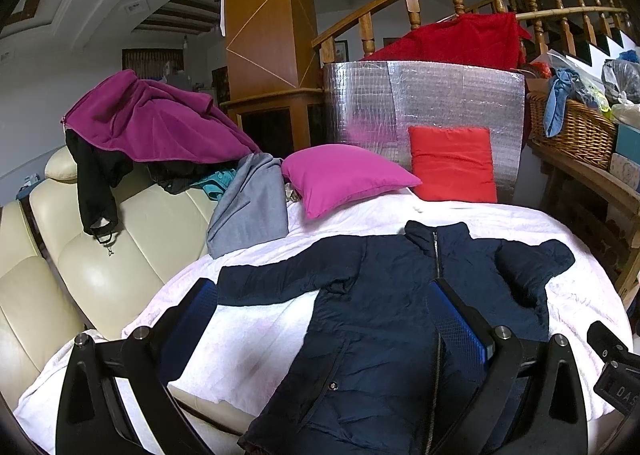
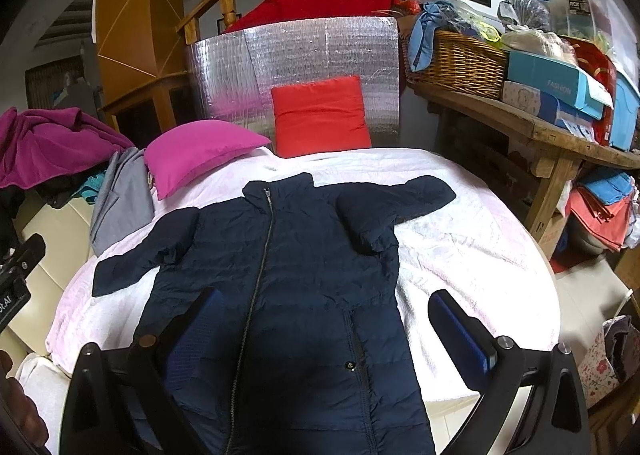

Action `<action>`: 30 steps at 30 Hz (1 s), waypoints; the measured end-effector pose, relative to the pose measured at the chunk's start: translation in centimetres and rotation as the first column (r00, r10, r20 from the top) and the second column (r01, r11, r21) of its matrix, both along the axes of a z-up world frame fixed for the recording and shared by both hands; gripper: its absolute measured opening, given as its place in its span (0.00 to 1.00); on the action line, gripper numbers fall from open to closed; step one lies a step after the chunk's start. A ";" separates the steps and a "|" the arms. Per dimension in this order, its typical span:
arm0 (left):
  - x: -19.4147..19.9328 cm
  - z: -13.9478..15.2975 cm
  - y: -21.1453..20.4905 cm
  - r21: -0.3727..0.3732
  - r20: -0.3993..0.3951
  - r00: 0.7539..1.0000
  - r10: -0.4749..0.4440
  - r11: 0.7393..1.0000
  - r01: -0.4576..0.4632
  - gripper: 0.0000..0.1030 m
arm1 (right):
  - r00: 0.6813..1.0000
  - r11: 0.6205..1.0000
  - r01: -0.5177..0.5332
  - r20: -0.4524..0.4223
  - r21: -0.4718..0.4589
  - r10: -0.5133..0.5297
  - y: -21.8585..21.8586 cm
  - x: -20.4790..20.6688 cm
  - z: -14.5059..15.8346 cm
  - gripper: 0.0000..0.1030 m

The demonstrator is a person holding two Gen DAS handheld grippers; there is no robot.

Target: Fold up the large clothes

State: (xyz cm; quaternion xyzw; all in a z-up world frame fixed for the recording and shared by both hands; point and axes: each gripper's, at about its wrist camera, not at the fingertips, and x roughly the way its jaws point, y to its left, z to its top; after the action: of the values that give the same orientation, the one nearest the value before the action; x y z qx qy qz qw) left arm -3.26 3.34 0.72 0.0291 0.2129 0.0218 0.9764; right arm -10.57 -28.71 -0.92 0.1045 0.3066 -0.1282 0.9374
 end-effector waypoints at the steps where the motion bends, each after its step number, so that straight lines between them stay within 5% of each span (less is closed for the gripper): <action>1: 0.1 0.0 0.0 0.000 -0.001 1.000 0.001 1.000 -0.001 1.00 | 1.000 1.000 0.000 -0.001 0.001 0.000 -0.1 0.1 0.0 1.00; 15: 5.2 -1.5 -1.3 0.034 -0.052 0.998 0.024 0.999 -0.022 1.00 | 0.995 0.994 0.098 -0.019 0.049 -0.097 -6.7 4.6 -0.8 1.00; 21: 11.2 -4.5 -2.5 0.032 -0.116 0.993 0.033 0.999 -0.030 1.00 | 0.997 0.973 0.081 -0.028 0.215 -0.077 -14.2 9.8 -3.4 1.00; 24: 15.7 -7.3 -3.4 0.004 -0.206 0.978 0.016 1.000 -0.015 1.00 | 0.997 0.921 0.074 -0.046 0.384 -0.061 -19.7 13.1 -6.5 1.00; 30: 24.5 -13.6 -5.6 -0.011 -0.344 0.938 0.036 0.999 -0.042 1.00 | 0.991 0.747 0.135 -0.076 0.651 -0.113 -28.9 18.5 -14.1 1.00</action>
State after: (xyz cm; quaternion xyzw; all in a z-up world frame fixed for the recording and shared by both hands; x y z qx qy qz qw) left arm 21.22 -2.31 -12.86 0.0194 0.3810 0.0337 0.9238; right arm 7.95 -57.62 -15.01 0.4435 0.3392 -0.0764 0.8261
